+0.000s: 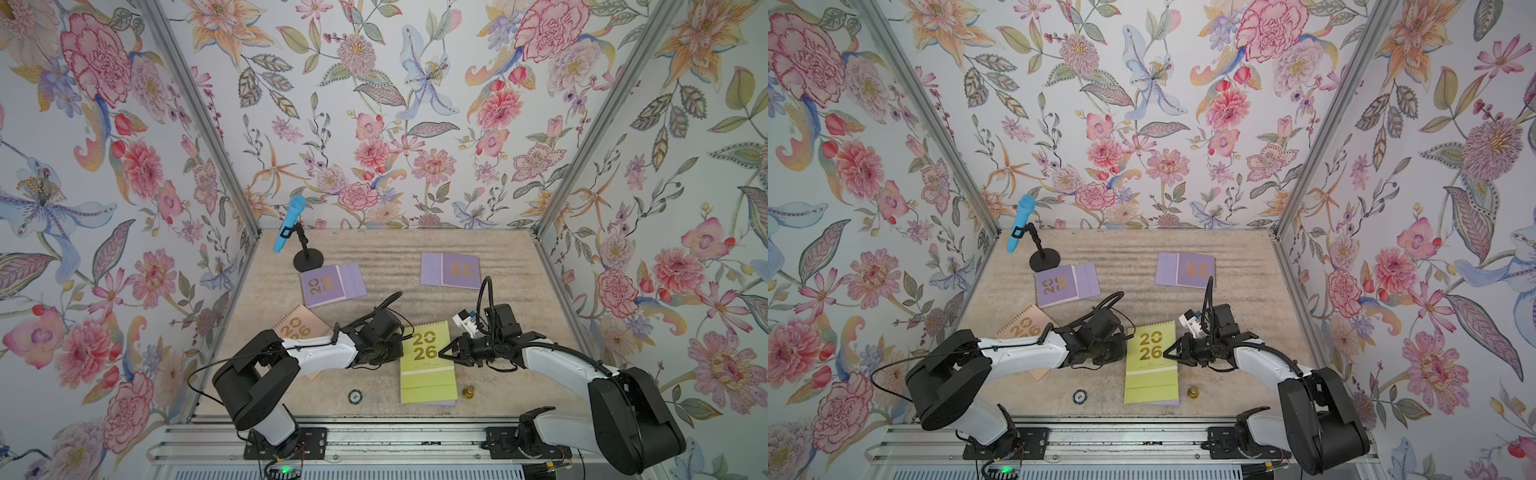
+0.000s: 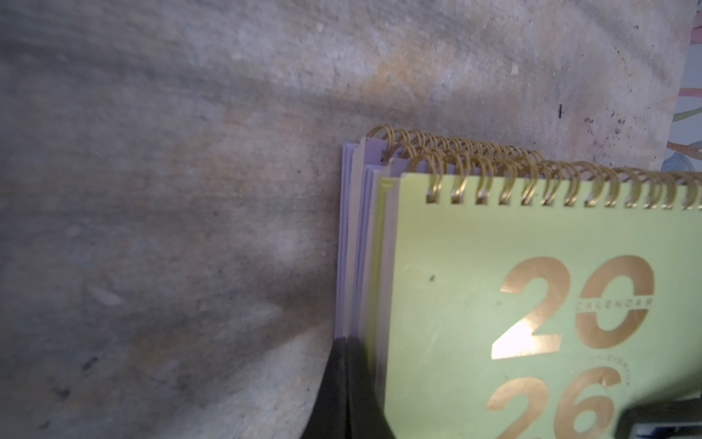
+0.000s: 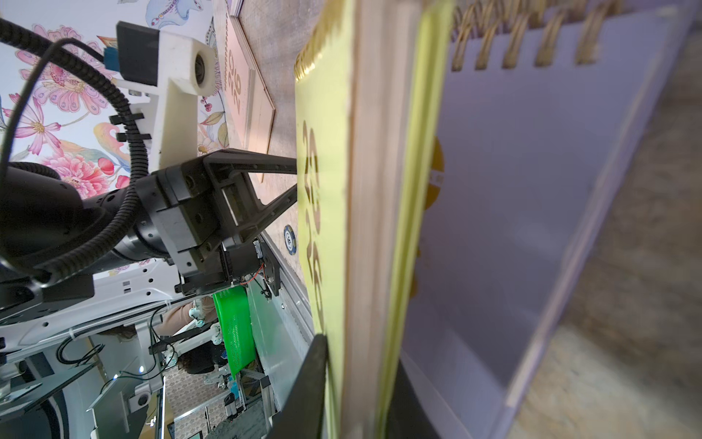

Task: Stack the calendars
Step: Place the calendar at the calendar.

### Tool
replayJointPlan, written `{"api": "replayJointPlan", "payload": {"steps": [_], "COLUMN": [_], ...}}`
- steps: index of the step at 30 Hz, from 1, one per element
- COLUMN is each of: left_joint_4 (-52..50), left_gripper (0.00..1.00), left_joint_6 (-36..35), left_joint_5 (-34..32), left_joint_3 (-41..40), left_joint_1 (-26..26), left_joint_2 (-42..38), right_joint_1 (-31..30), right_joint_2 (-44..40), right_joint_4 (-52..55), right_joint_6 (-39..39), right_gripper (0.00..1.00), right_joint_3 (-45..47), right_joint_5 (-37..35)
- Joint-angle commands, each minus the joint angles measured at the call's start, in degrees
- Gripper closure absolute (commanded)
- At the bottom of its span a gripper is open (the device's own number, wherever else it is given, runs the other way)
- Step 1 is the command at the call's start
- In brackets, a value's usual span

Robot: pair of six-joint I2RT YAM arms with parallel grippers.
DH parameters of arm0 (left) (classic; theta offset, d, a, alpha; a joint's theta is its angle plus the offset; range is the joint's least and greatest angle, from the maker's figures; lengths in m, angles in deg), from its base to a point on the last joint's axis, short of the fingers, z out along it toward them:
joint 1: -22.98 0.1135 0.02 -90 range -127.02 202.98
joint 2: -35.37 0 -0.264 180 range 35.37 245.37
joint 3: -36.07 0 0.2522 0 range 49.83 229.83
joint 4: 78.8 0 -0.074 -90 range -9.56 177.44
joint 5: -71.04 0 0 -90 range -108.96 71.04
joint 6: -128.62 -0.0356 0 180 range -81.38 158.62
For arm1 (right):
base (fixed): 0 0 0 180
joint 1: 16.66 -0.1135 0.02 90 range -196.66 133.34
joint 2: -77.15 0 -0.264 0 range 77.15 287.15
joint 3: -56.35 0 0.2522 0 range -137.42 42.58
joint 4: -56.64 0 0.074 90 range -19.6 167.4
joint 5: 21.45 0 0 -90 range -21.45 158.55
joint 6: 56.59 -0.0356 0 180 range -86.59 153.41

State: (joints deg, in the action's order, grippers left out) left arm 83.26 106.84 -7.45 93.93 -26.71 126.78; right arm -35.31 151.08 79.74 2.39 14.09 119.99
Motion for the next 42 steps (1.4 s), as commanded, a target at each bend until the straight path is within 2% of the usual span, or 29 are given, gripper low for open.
{"api": "replayJointPlan", "payload": {"steps": [1, 14, 20, 42], "left_joint_4": [-0.58, -0.43, -0.24, -1.79], "left_gripper": [1.0, 1.0, 1.0, 1.0], "left_joint_6": [0.68, 0.42, 0.43, -1.65], "left_joint_5": [-1.05, -0.73, -0.72, -0.43], "left_joint_3": [-0.94, -1.47, -1.82, -2.7], "left_joint_1": [-0.95, -1.02, -1.03, 1.28], "left_joint_2": [0.26, 0.26, 0.32, -1.01], "right_joint_1": [0.27, 0.24, 0.2, 0.29], "right_joint_2": [0.74, 3.02, 3.89, 4.2], "right_joint_4": [0.81, 2.34, 3.62, 9.29], "right_joint_6": [1.54, 1.78, 2.15, 3.17], "right_gripper": [0.79, 0.74, 0.66, 0.5], "right_joint_3": [0.36, -0.4, -1.02, -3.63], "right_joint_5": [-1.35, -4.1, -5.54, -10.48]}}
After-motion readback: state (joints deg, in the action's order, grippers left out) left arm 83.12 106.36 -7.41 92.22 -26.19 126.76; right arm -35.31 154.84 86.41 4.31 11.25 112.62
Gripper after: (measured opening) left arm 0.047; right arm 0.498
